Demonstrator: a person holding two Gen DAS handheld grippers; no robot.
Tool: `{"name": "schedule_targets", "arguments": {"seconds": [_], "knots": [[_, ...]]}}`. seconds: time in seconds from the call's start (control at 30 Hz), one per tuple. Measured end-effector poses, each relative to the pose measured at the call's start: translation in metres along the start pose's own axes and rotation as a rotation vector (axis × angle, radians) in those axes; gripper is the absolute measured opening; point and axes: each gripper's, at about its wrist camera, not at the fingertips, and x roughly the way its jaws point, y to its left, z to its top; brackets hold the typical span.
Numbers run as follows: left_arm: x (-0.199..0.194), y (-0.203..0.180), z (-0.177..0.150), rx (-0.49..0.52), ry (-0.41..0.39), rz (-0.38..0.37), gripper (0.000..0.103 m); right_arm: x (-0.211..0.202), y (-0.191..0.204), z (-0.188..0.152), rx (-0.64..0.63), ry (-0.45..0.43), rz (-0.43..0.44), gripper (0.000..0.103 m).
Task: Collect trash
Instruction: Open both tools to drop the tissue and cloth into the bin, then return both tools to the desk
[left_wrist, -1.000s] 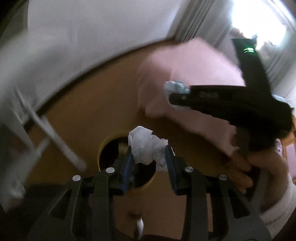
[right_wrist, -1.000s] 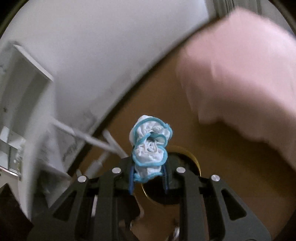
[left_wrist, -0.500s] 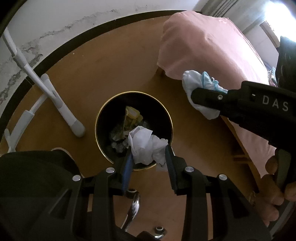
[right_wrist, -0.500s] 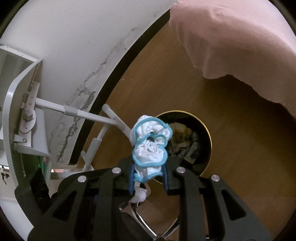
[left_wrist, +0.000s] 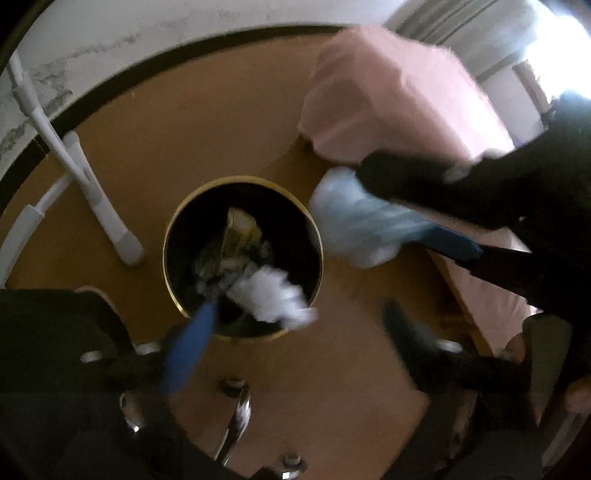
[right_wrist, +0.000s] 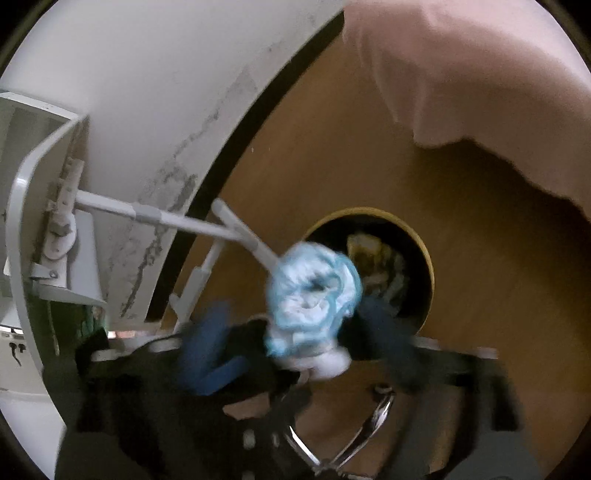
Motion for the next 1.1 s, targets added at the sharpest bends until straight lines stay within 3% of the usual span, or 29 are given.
{"name": "schedule_targets", "arguments": {"seconds": [0.07, 0.13, 0.27, 0.33, 0.4, 0.43, 0.53, 0.63, 0.8, 0.87, 0.97, 1.1], "knots": [[-0.003, -0.007, 0.000, 0.037, -0.030, 0.016, 0.093, -0.014, 0.004, 0.003, -0.025, -0.046, -0.038, 0.088], [-0.012, -0.017, -0.001, 0.093, -0.066, 0.044, 0.093, -0.036, 0.008, 0.004, -0.043, -0.139, -0.139, 0.088], [-0.082, -0.067, -0.006, 0.333, -0.323, 0.097, 0.094, -0.098, 0.030, -0.005, -0.162, -0.496, -0.452, 0.097], [-0.121, -0.089, -0.011, 0.451, -0.464, 0.157, 0.096, -0.114, 0.039, -0.012, -0.243, -0.615, -0.565, 0.097], [-0.159, -0.100, -0.011, 0.502, -0.565, 0.201, 0.096, -0.120, 0.041, -0.013, -0.250, -0.629, -0.672, 0.097], [-0.177, -0.100, -0.010, 0.506, -0.587, 0.193, 0.096, -0.122, 0.040, -0.011, -0.229, -0.619, -0.678, 0.097], [-0.234, -0.078, -0.004, 0.446, -0.666, 0.171, 0.096, -0.129, 0.058, -0.014, -0.193, -0.606, -0.586, 0.097], [-0.287, -0.035, -0.004, 0.344, -0.750, 0.204, 0.097, -0.129, 0.104, -0.014, -0.259, -0.596, -0.446, 0.097], [-0.355, 0.065, -0.007, 0.105, -0.778, 0.437, 0.097, -0.119, 0.215, -0.018, -0.479, -0.592, -0.270, 0.097], [-0.382, 0.107, -0.016, -0.021, -0.785, 0.583, 0.097, -0.109, 0.257, -0.022, -0.563, -0.587, -0.227, 0.097], [-0.414, 0.167, -0.033, -0.178, -0.770, 0.740, 0.097, -0.087, 0.313, -0.030, -0.647, -0.543, -0.156, 0.097], [-0.450, 0.236, -0.062, -0.377, -0.739, 0.804, 0.097, -0.057, 0.374, -0.046, -0.682, -0.444, -0.037, 0.097]]}}
